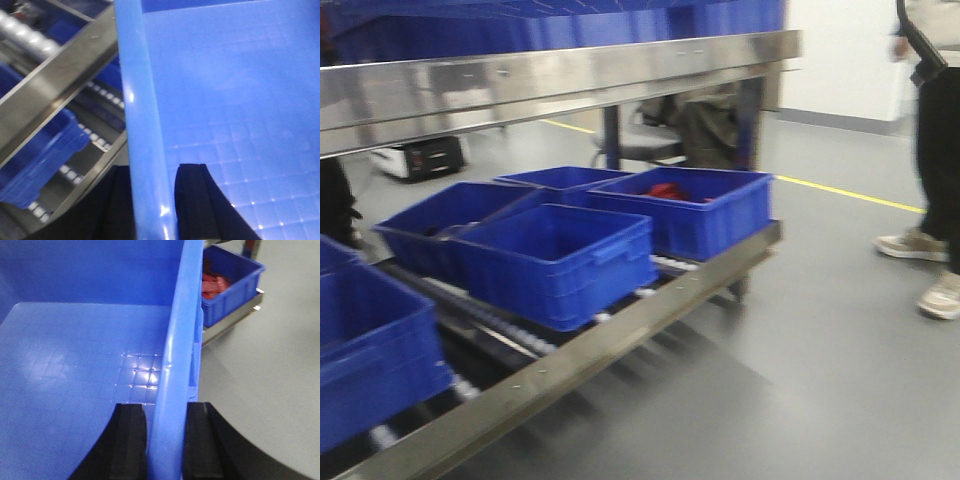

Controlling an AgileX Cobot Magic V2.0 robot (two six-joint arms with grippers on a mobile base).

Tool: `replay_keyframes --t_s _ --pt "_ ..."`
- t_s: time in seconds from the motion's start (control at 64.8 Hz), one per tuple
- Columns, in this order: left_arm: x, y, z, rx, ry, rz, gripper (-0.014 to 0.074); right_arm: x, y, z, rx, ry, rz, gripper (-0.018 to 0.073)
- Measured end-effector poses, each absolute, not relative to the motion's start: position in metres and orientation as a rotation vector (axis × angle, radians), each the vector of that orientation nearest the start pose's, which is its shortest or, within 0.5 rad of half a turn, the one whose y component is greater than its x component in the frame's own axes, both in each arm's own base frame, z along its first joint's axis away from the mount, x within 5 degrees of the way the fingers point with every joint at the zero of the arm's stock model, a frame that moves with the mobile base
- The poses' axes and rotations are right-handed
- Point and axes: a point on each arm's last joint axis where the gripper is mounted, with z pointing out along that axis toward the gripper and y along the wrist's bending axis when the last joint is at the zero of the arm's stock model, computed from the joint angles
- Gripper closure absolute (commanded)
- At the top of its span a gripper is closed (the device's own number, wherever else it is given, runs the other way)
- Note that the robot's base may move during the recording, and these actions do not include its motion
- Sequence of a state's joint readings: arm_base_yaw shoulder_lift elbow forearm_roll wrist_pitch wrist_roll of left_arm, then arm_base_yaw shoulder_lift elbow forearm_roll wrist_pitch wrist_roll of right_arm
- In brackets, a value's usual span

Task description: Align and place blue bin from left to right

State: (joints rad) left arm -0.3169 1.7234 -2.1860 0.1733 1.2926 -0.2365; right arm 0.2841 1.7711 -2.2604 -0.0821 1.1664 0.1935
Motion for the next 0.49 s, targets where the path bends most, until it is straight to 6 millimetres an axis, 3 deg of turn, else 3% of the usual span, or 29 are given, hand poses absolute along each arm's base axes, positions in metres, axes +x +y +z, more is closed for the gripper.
replay_keyframes --t_s 0.494 --pt "0.3369 -0.0946 0.4854 0.063 2.299 -0.067 0.0613 0.3549 0.0965 0.4967 -0.089 2.161 0.176 0.0631"
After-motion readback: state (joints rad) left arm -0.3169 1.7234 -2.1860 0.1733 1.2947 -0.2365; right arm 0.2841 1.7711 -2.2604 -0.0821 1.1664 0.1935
